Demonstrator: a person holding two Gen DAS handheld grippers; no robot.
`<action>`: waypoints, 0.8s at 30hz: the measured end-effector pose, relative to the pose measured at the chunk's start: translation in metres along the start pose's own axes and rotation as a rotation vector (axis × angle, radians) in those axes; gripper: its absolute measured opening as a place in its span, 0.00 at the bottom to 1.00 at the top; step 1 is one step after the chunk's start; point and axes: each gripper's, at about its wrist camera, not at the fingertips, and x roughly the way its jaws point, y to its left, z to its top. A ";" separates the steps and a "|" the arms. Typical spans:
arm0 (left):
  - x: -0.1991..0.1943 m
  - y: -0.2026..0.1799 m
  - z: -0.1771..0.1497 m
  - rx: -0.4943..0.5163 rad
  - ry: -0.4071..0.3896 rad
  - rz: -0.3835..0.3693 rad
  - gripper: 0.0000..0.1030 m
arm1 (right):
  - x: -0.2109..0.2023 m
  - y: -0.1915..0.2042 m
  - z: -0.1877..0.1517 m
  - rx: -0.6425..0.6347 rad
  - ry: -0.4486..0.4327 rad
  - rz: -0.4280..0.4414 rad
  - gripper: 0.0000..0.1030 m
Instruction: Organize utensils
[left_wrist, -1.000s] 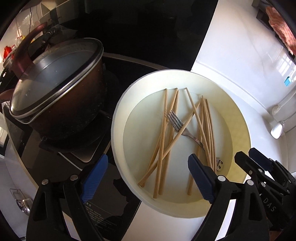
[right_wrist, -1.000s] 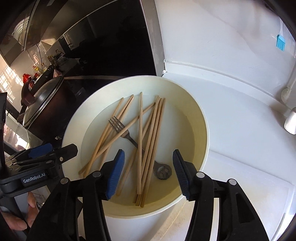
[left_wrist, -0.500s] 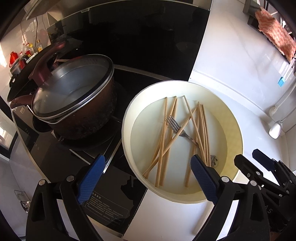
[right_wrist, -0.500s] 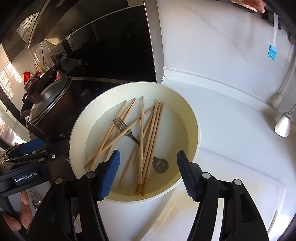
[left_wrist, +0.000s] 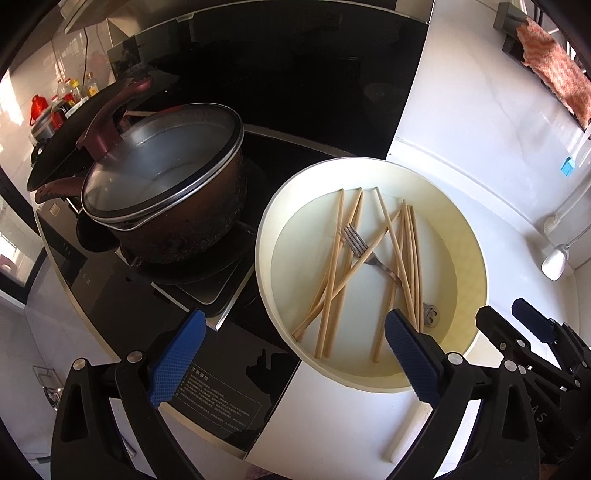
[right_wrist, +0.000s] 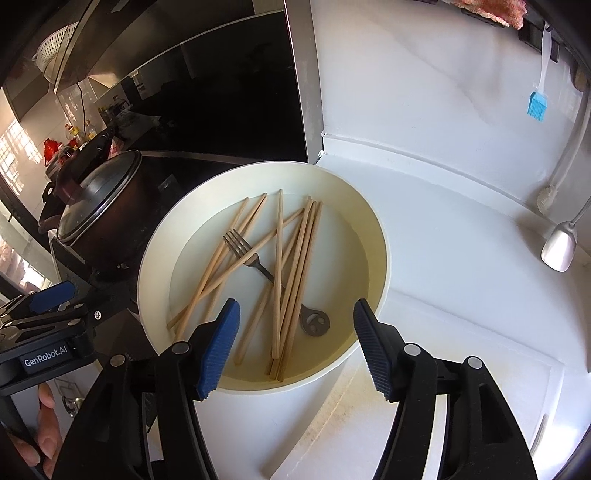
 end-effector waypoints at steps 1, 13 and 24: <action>-0.001 0.000 0.000 0.001 -0.007 0.005 0.93 | 0.000 0.001 0.000 0.000 -0.001 0.001 0.60; -0.011 -0.002 -0.002 0.006 -0.014 0.017 0.93 | -0.009 0.006 -0.002 -0.015 0.001 -0.003 0.60; -0.013 -0.002 -0.004 -0.003 -0.012 0.021 0.94 | -0.013 0.008 -0.004 -0.015 0.003 -0.018 0.60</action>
